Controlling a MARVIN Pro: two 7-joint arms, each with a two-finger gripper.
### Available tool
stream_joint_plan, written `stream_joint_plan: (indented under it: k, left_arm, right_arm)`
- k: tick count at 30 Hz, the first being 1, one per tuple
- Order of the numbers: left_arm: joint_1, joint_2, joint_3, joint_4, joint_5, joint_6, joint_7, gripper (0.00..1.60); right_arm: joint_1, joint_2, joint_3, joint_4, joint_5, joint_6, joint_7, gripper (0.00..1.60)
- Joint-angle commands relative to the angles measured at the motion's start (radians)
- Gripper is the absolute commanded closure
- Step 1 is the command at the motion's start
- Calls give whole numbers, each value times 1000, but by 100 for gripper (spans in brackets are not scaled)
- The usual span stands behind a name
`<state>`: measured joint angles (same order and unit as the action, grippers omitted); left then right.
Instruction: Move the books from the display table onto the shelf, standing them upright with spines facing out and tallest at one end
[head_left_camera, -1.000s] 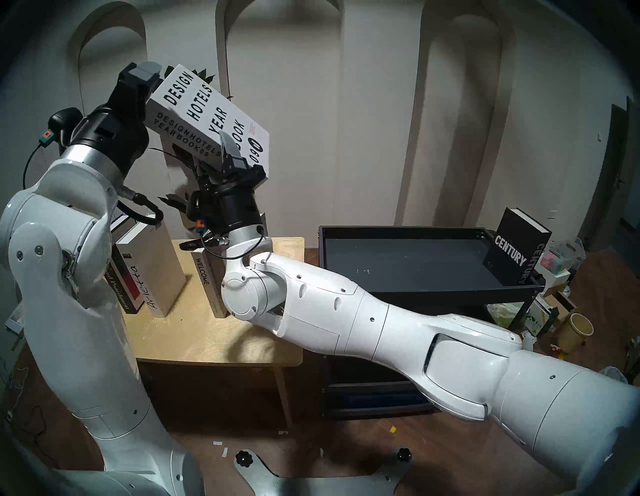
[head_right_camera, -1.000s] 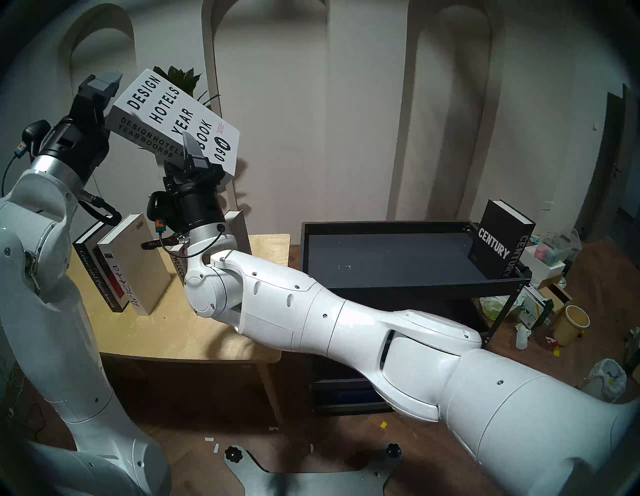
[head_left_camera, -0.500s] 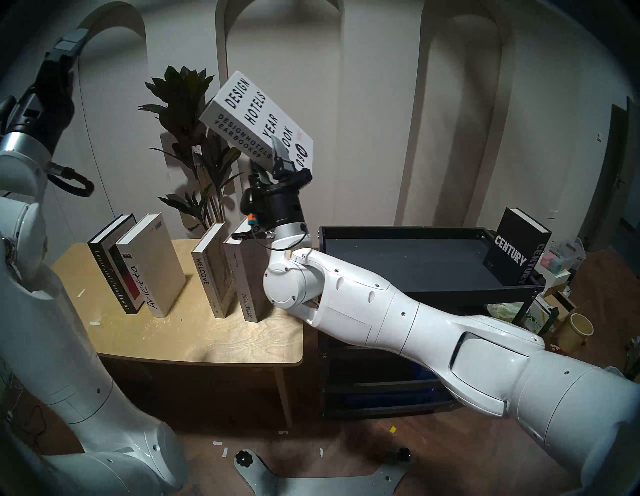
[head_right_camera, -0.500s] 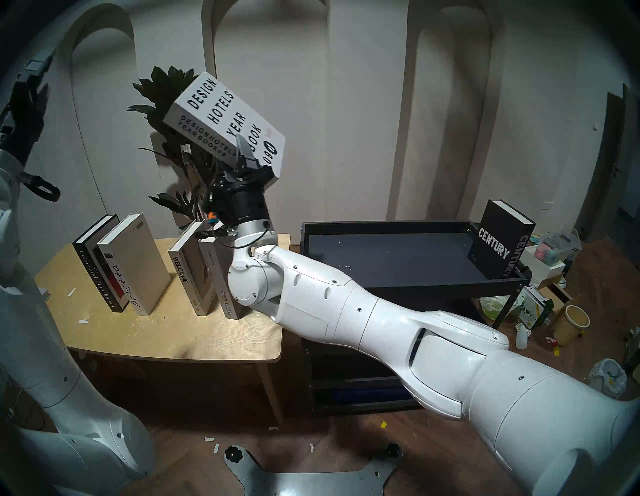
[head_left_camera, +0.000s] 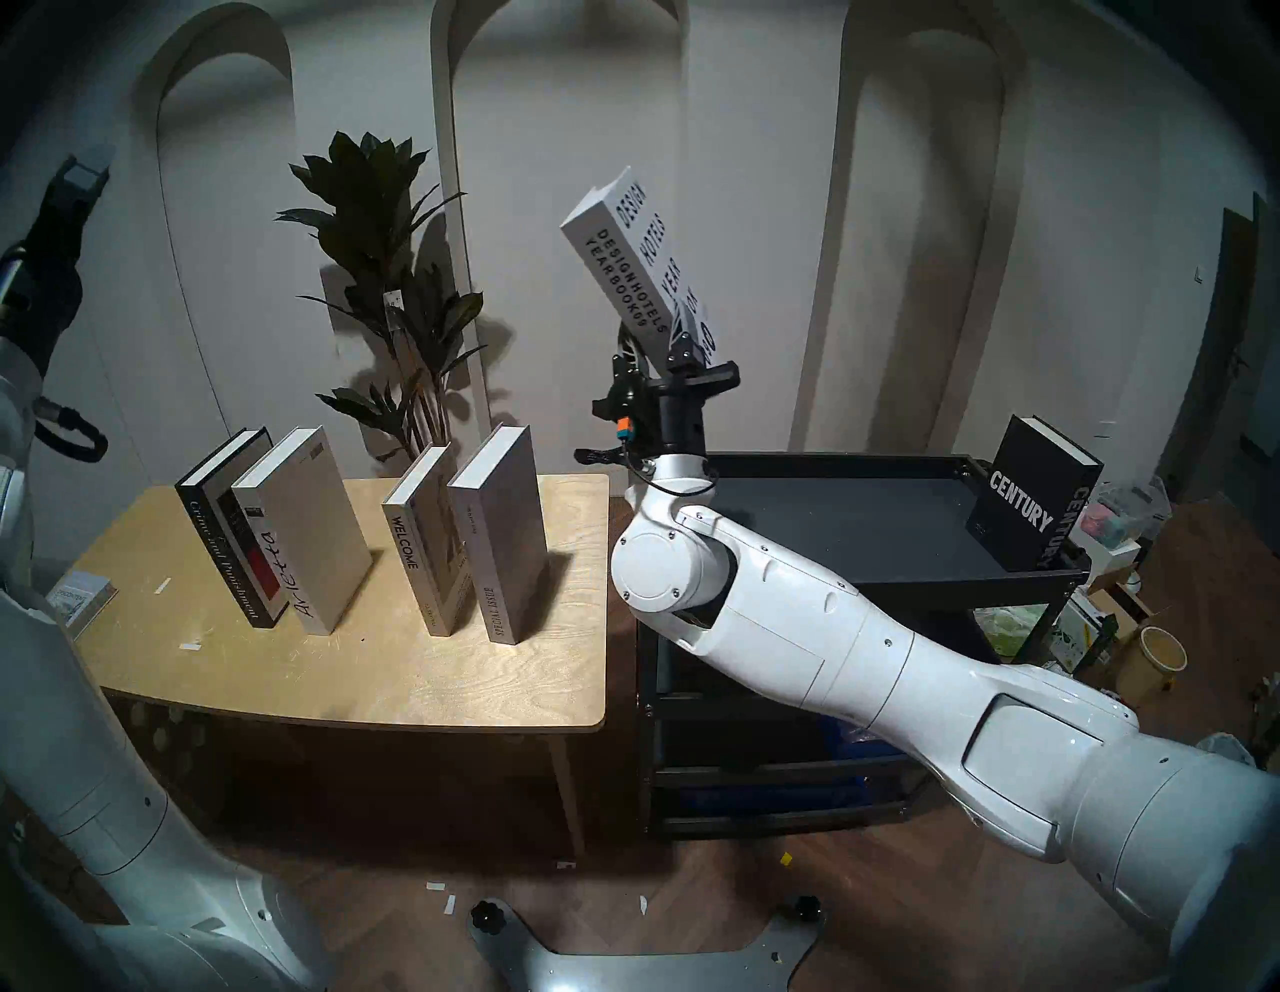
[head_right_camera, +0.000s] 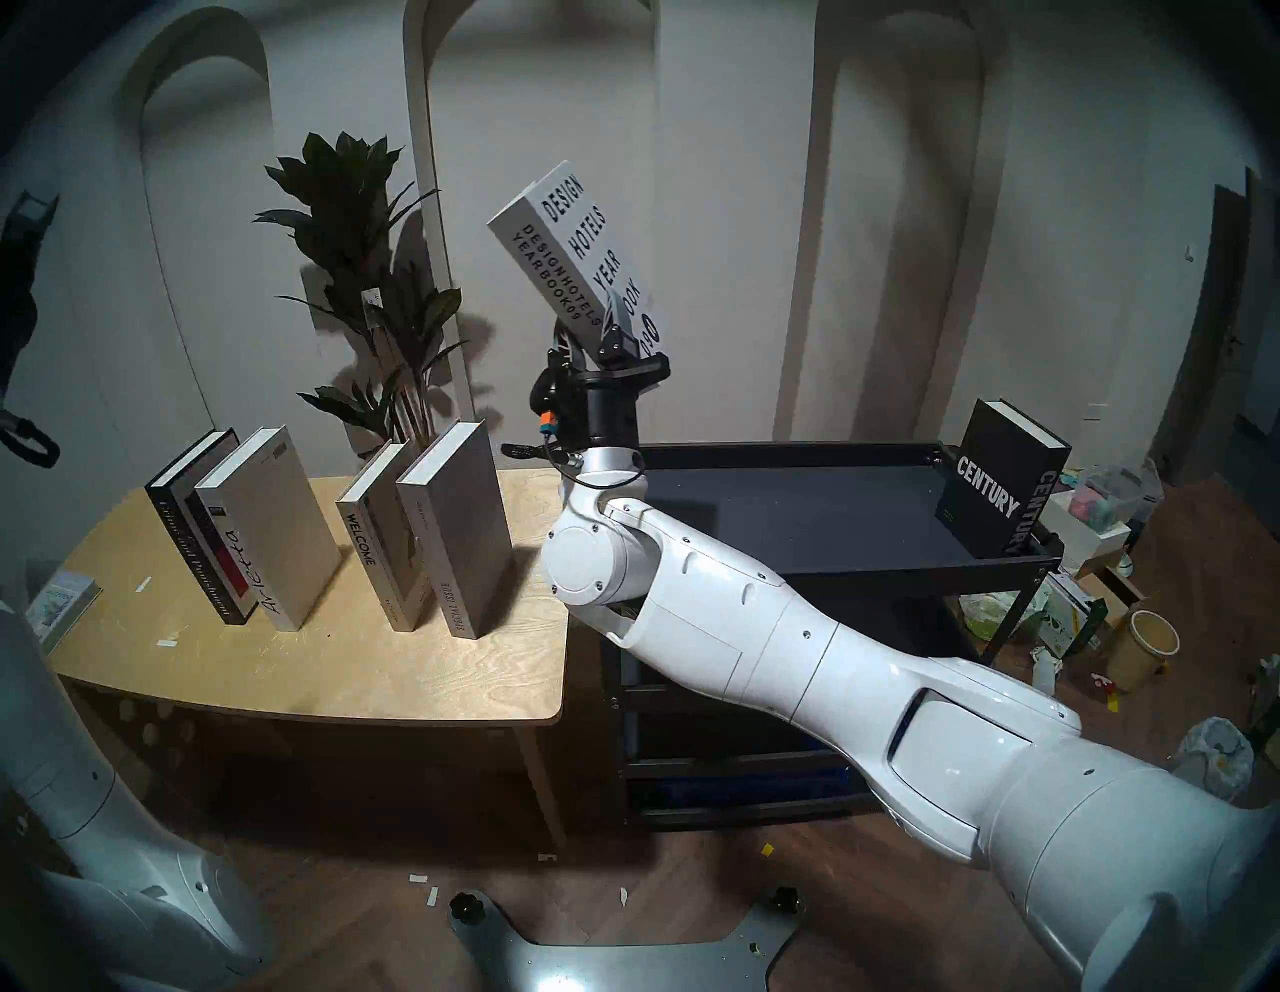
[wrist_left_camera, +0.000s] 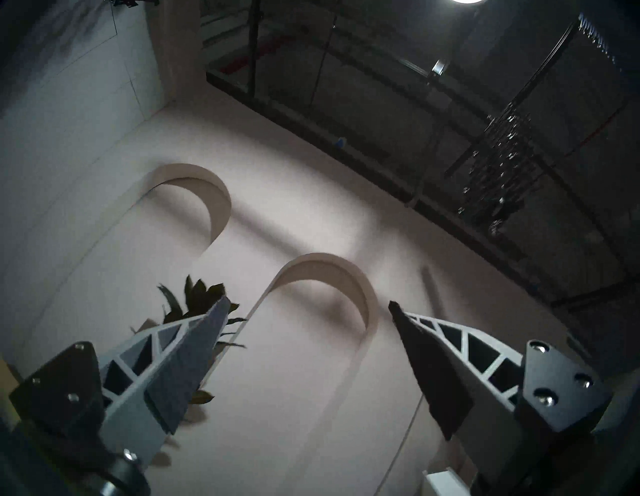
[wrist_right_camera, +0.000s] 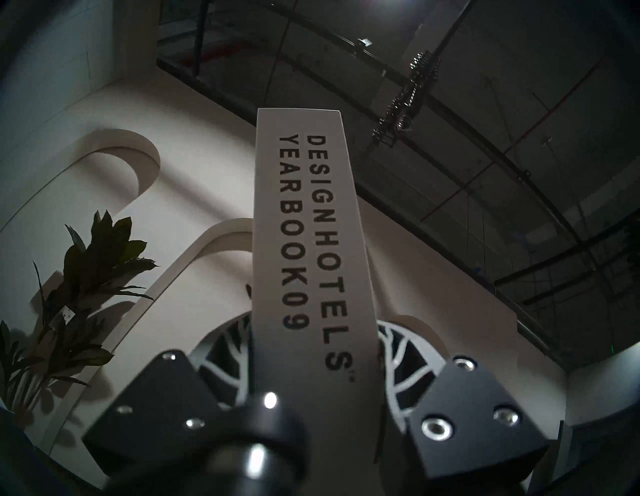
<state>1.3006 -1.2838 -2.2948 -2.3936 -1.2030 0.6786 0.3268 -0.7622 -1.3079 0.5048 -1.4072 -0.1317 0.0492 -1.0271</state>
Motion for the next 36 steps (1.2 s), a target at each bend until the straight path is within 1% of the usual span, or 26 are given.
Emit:
stream_joint_plan:
  k: [1,5,9,21,26,36]
  left_arm:
    - [85,20,-15,21,38,39,-30,0]
    - [115,24,-20,39,56,60,-39,0]
    - [148,27,-27,59,77,80,-49,0]
    - [213,36,-38,106,124,119,-72,0]
    - [238,41,-42,121,143,132,-84,0]
    - [290,51,-44,137,181,153,-112,0]
  right_arm:
    - [-29,57,53,-114,54,-48,-14,160]
    - [-52,94,79,-151,94,-64,-16,160]
    - [-83,144,111,-182,143,-80,-19,160]
    - [-143,275,222,-228,283,-129,-22,160]
    - [-176,337,266,-228,344,-145,-19,160]
    - [-252,437,327,-210,476,-173,8,160]
